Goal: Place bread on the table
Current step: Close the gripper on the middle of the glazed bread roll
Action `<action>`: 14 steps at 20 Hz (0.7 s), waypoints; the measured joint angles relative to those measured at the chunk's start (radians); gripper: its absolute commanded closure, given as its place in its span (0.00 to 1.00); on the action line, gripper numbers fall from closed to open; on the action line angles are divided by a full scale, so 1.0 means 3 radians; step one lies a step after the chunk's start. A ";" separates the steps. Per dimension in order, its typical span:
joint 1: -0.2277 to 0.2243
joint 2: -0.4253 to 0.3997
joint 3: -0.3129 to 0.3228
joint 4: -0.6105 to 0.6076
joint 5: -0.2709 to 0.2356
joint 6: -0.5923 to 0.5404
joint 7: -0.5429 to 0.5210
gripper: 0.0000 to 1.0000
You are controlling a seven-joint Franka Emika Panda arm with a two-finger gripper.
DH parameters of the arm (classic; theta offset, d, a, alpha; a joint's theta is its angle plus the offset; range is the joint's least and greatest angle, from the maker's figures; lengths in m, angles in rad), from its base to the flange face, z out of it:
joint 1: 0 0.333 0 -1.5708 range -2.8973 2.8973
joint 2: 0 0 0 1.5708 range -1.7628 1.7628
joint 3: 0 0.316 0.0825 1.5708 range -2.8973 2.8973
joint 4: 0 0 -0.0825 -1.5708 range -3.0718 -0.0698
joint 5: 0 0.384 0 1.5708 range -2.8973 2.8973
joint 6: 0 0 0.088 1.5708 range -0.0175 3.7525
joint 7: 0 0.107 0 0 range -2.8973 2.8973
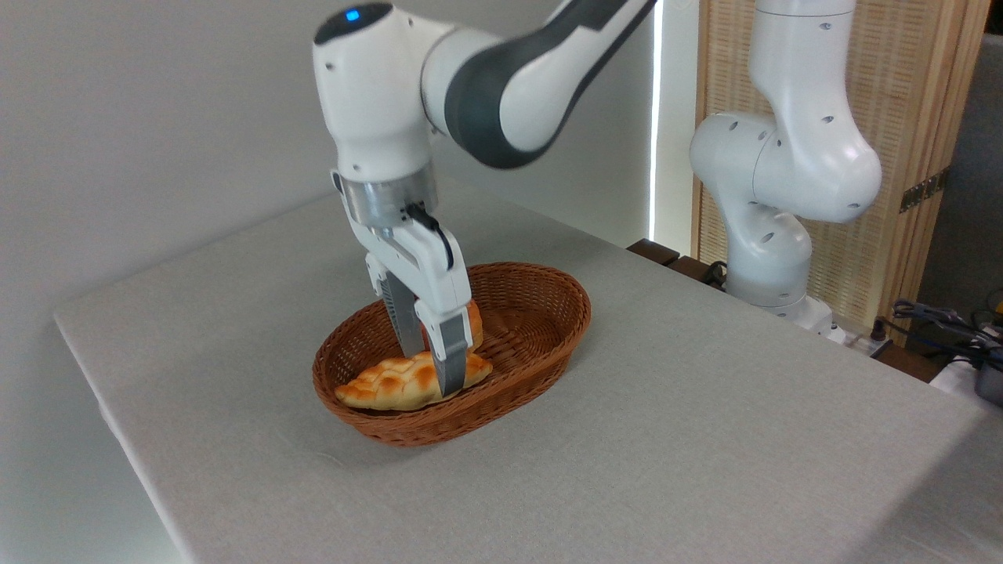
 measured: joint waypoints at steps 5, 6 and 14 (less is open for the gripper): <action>0.0000 -0.0016 -0.0050 -0.0150 -0.0079 0.0132 0.0000 0.06; 0.0000 -0.0020 -0.0050 -0.0162 -0.0083 0.0133 0.0000 0.24; 0.0001 -0.0021 -0.0051 -0.0182 -0.0085 0.0135 0.0109 0.76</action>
